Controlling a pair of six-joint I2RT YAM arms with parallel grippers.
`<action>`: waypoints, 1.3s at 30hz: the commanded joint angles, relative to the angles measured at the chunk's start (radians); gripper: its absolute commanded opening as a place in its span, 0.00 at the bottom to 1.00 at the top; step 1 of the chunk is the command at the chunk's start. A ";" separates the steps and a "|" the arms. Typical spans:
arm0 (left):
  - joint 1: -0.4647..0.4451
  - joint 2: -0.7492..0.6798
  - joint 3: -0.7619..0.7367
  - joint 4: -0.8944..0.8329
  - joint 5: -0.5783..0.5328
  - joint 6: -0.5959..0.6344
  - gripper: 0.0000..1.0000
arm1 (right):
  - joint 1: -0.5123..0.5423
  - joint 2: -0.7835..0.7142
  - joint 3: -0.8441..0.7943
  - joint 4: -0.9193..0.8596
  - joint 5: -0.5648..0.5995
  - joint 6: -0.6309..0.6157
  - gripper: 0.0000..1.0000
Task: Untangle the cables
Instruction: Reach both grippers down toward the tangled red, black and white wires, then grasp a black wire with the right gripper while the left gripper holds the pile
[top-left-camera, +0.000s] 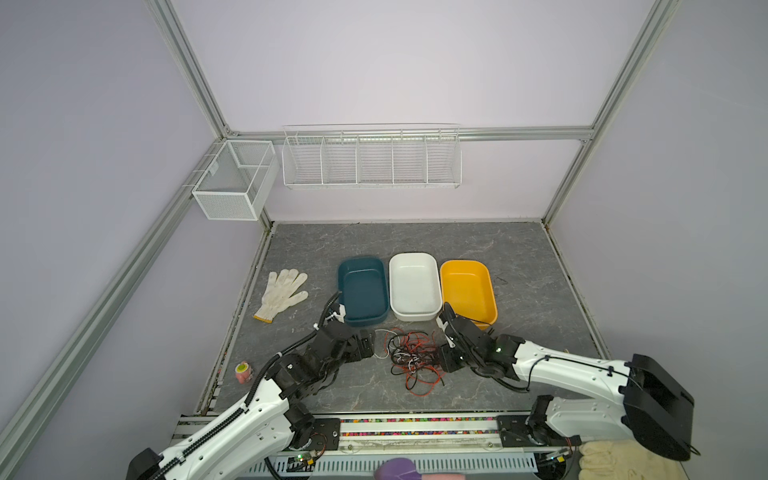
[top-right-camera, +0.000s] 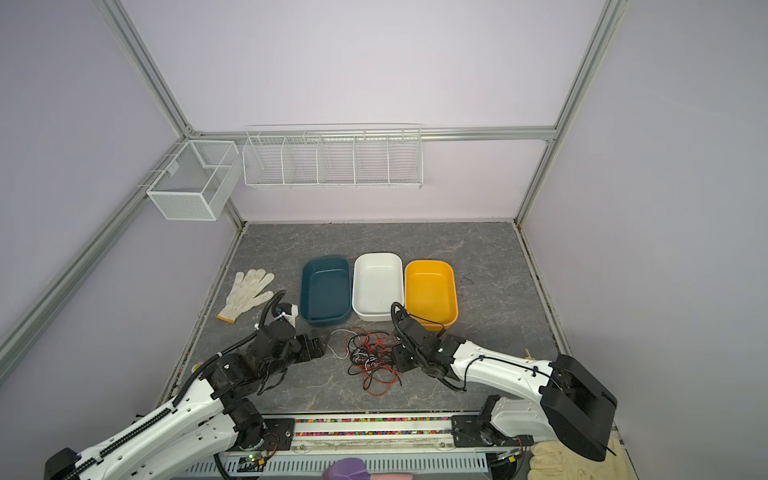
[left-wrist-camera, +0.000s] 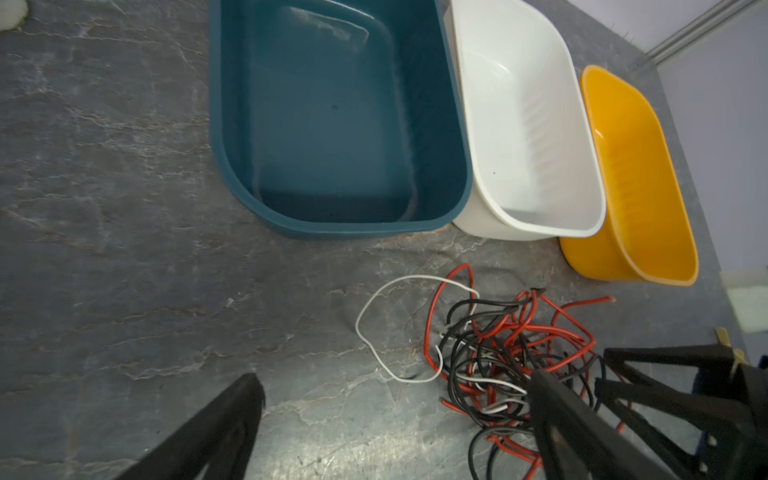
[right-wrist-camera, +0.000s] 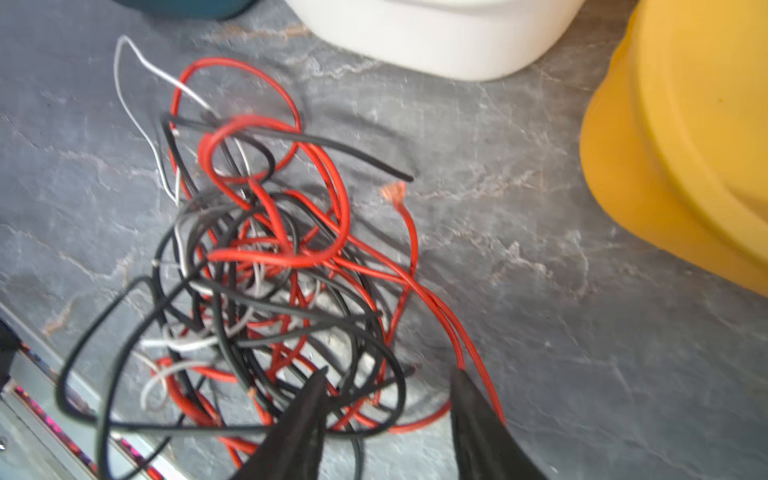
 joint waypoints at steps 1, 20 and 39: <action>-0.047 0.031 0.011 0.046 -0.062 -0.046 0.99 | 0.005 0.032 0.034 0.025 0.025 -0.011 0.43; -0.129 0.219 -0.041 0.287 0.056 -0.134 1.00 | 0.024 0.071 0.044 0.096 -0.021 -0.033 0.07; -0.152 0.244 -0.128 0.422 0.096 -0.173 0.99 | 0.181 0.004 0.206 0.010 0.198 -0.160 0.07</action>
